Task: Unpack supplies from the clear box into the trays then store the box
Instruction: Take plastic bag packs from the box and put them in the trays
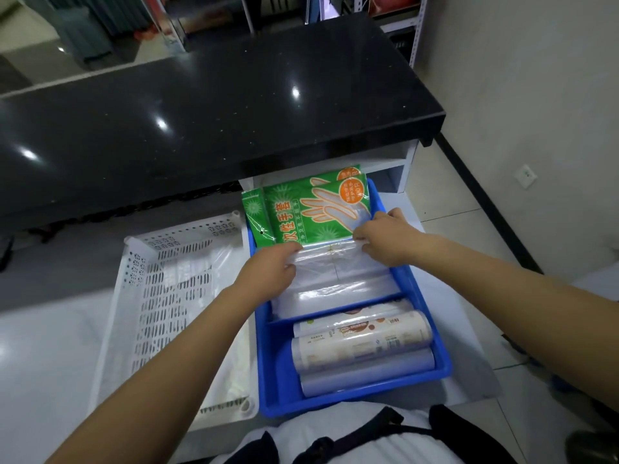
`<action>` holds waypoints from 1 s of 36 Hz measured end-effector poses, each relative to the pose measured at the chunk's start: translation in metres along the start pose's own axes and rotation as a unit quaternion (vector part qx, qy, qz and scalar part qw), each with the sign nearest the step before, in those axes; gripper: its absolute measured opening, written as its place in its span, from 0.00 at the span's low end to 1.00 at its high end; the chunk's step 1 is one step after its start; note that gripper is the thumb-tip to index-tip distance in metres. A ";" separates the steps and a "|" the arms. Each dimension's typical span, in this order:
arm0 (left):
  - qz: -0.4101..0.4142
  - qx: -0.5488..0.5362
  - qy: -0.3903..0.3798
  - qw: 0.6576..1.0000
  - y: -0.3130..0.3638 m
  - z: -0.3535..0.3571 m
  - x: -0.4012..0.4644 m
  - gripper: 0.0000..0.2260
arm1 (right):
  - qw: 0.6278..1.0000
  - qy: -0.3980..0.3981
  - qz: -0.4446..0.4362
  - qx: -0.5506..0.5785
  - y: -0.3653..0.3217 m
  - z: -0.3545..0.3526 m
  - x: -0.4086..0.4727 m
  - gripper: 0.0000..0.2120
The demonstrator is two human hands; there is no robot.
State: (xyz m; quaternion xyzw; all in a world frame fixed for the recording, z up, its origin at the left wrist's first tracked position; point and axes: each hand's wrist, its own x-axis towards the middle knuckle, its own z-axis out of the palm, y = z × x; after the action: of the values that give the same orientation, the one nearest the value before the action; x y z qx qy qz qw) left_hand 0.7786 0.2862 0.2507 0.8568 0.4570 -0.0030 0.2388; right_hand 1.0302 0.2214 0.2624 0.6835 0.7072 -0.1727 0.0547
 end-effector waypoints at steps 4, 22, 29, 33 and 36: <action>0.029 0.042 0.103 0.993 -0.001 0.009 -0.011 0.22 | 0.994 0.109 0.015 -0.008 -0.003 0.010 -0.004 0.17; -0.068 0.115 0.122 0.984 0.006 0.022 -0.042 0.32 | 0.988 0.156 0.004 -0.001 -0.028 0.041 -0.036 0.35; -0.161 0.030 0.167 0.972 0.016 0.013 -0.107 0.36 | 0.991 0.085 -0.017 0.106 -0.055 0.025 -0.054 0.35; -0.224 -0.010 0.197 0.954 0.021 0.023 -0.159 0.36 | 0.986 0.072 -0.081 0.128 -0.078 0.020 -0.072 0.35; -0.272 -0.037 0.201 0.940 0.024 0.035 -0.197 0.37 | 0.981 0.056 -0.128 0.138 -0.104 0.020 -0.085 0.37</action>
State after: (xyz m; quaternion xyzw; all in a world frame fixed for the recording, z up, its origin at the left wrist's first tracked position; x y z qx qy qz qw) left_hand 0.6905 0.1064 0.2735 0.6733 0.7106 0.1217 0.1638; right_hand 0.9292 0.1340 0.2878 0.5966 0.7603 -0.2357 -0.1023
